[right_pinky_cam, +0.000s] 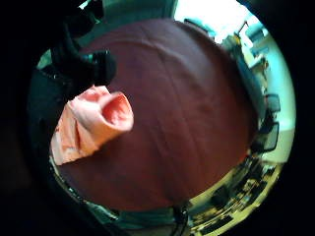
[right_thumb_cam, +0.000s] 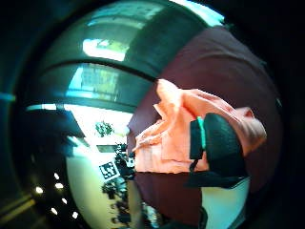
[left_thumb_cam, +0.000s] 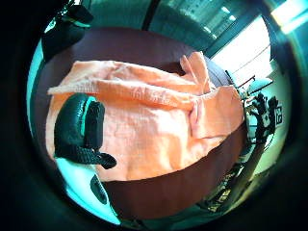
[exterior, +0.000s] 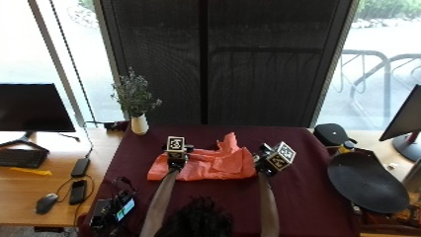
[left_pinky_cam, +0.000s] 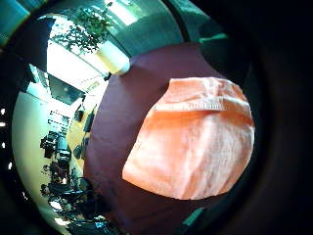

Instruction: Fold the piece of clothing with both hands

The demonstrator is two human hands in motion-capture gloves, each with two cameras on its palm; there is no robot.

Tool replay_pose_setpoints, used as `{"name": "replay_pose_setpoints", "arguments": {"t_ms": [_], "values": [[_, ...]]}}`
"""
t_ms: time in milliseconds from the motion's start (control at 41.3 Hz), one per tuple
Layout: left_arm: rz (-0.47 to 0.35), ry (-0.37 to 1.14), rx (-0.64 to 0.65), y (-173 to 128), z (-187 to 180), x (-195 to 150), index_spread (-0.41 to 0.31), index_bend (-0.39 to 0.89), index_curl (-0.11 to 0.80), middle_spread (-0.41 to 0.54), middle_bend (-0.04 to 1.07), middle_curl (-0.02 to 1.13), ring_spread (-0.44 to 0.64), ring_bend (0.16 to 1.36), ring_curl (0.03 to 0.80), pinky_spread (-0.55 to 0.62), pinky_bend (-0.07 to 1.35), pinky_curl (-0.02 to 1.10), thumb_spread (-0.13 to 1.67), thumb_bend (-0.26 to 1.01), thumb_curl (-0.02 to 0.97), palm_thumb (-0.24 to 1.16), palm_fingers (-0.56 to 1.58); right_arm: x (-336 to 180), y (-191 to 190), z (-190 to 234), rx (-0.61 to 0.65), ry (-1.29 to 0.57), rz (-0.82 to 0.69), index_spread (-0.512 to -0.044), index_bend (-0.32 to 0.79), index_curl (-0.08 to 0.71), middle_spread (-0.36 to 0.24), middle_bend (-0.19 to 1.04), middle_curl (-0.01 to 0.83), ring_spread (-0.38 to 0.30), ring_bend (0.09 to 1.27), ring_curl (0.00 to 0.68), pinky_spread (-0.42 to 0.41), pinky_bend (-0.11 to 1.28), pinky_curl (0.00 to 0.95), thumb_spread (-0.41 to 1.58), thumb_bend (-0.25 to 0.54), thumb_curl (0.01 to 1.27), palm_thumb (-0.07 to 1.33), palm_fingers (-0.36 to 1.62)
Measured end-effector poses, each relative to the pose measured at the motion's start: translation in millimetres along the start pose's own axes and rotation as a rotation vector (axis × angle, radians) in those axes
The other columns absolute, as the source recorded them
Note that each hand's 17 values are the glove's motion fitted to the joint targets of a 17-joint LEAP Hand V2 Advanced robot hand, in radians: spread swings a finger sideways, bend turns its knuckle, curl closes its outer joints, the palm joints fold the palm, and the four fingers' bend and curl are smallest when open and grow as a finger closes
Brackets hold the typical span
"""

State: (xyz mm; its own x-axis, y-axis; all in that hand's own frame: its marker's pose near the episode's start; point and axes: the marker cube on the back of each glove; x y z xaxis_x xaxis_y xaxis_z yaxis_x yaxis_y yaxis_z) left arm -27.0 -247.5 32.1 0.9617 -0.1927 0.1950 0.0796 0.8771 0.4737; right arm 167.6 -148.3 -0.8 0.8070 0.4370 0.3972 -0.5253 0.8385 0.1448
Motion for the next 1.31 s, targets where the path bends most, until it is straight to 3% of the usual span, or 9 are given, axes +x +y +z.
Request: {"name": "replay_pose_setpoints", "arguments": {"t_ms": [97, 194, 339, 460, 654, 823, 1017, 1138, 1308], "values": [[-0.029, -0.199, -0.003, 5.9, 13.2, -29.0, -0.184, 0.14, 0.409, -0.201, 0.24, 0.45, -0.12, 0.46, 0.415, 0.14, 0.30, 0.22, 1.29, -0.03, 0.299, 0.65, 0.69, 31.5, 29.2, 0.7, -0.139, -0.072, 0.118, -0.260, 0.02, 0.303, -0.031, 0.12, 0.378, -0.029, 0.42, 0.425, 0.133, 0.60, 0.444, 1.24, -0.037, 0.37, 0.83, 0.50], [-0.028, -0.101, -0.260, 42.2, 35.7, -16.8, -0.168, 0.15, 0.408, -0.150, 0.16, 0.44, -0.05, 0.42, 0.405, 0.15, 0.36, 0.25, 1.31, -0.04, 0.280, 0.55, 0.58, 54.9, 52.4, 10.1, -0.283, -0.179, 0.243, -0.242, -0.03, 0.238, 0.021, 0.13, 0.362, 0.011, 0.50, 0.437, 0.145, 0.72, 0.464, 1.24, -0.052, 0.36, 0.73, 0.42], [-0.031, 0.085, -0.508, 79.1, 55.7, 3.3, -0.149, 0.13, 0.397, -0.098, 0.15, 0.41, 0.03, 0.41, 0.394, 0.18, 0.40, 0.28, 1.36, -0.03, 0.254, 0.45, 0.50, 73.9, 62.9, 25.2, -0.271, -0.296, 0.348, -0.225, -0.01, 0.173, 0.077, 0.15, 0.344, 0.051, 0.58, 0.447, 0.134, 0.83, 0.476, 1.22, -0.048, 0.35, 0.63, 0.33], [-0.041, 0.130, -0.502, 79.7, 70.6, 7.7, -0.139, 0.14, 0.390, -0.062, 0.15, 0.40, 0.09, 0.41, 0.389, 0.21, 0.43, 0.31, 1.41, -0.03, 0.220, 0.35, 0.42, 67.7, 72.6, 37.1, -0.319, -0.359, 0.388, -0.217, 0.00, 0.125, 0.099, 0.18, 0.339, 0.036, 0.70, 0.453, 0.087, 0.86, 0.461, 1.19, -0.043, 0.34, 0.57, 0.37], [-0.028, 0.154, -0.688, 94.0, 72.7, 9.4, -0.126, 0.15, 0.383, -0.029, 0.15, 0.37, 0.16, 0.43, 0.377, 0.27, 0.47, 0.33, 1.44, -0.03, 0.185, 0.20, 0.34, 53.4, 68.6, 47.6, -0.303, -0.398, 0.388, -0.207, 0.01, 0.080, 0.100, 0.21, 0.359, -0.043, 0.86, 0.476, 0.000, 0.86, 0.435, 1.13, -0.032, 0.33, 0.51, 0.54], [-0.006, 0.200, -0.697, 93.8, 72.5, 14.2, -0.122, 0.16, 0.383, -0.015, 0.17, 0.37, 0.20, 0.44, 0.368, 0.30, 0.47, 0.33, 1.44, -0.02, 0.179, 0.15, 0.31, 52.3, 60.1, 57.2, -0.215, -0.424, 0.505, -0.233, 0.13, 0.118, 0.057, 0.18, 0.364, -0.111, 0.84, 0.454, -0.148, 0.88, 0.409, 1.10, 0.059, 0.38, 0.71, 0.87], [-0.034, 0.202, -0.714, 91.6, 70.9, 12.9, -0.120, 0.16, 0.386, -0.004, 0.17, 0.37, 0.23, 0.45, 0.365, 0.32, 0.48, 0.34, 1.45, -0.01, 0.178, 0.12, 0.30, 42.2, 54.7, 62.0, -0.124, -0.556, 0.553, -0.227, 0.17, 0.202, 0.008, 0.14, 0.356, -0.144, 0.75, 0.440, -0.221, 0.79, 0.388, 1.06, 0.101, 0.43, 0.89, 1.00], [-0.088, 0.365, -0.774, 82.8, 45.9, 8.8, -0.117, 0.17, 0.391, 0.005, 0.16, 0.37, 0.25, 0.45, 0.362, 0.33, 0.48, 0.35, 1.44, -0.01, 0.181, 0.11, 0.27, -12.1, 47.2, 56.1, -0.062, -0.688, 0.447, -0.224, 0.11, 0.223, -0.041, 0.17, 0.368, -0.174, 0.69, 0.431, -0.257, 0.74, 0.381, 0.93, 0.134, 0.49, 1.03, 1.00], [-0.140, 0.422, -0.627, 48.7, -22.9, -33.6, -0.104, 0.16, 0.390, 0.016, 0.19, 0.37, 0.26, 0.48, 0.359, 0.35, 0.46, 0.35, 1.45, 0.03, 0.208, 0.20, 0.28, -117.9, 51.1, 49.7, -0.048, -0.728, 0.208, -0.231, 0.07, 0.207, -0.088, 0.16, 0.371, -0.213, 0.68, 0.427, -0.288, 0.73, 0.375, 0.78, 0.100, 0.54, 1.09, 1.00]]}}
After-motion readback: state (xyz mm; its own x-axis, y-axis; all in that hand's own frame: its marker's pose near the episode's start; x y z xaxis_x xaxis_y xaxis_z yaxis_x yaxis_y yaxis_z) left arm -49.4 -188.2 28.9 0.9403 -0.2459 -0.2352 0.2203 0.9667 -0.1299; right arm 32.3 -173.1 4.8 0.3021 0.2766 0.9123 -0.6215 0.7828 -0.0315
